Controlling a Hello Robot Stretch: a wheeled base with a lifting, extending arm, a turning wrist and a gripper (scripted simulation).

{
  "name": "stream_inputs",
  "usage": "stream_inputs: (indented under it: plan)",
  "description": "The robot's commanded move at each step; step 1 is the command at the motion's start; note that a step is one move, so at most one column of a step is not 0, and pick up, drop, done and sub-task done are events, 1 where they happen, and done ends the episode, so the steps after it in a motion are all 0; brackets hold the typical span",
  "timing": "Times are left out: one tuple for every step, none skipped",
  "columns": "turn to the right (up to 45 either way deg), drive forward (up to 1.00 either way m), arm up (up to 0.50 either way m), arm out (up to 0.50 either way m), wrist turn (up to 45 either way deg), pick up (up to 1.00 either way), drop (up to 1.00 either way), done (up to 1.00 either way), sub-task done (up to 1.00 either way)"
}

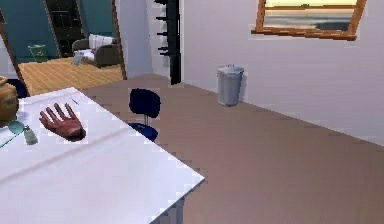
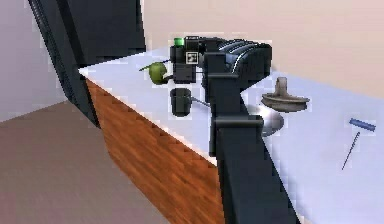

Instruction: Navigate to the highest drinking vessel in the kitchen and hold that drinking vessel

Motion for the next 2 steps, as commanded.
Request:
stream_inputs:
  plan:
    - [0.0,0.00,-0.16,0.00,0.0,0.00,0.00,0.00,0.00]
    - [0.0,0.00,0.00,0.00,0.0,1.00,0.00,0.00,0.00]
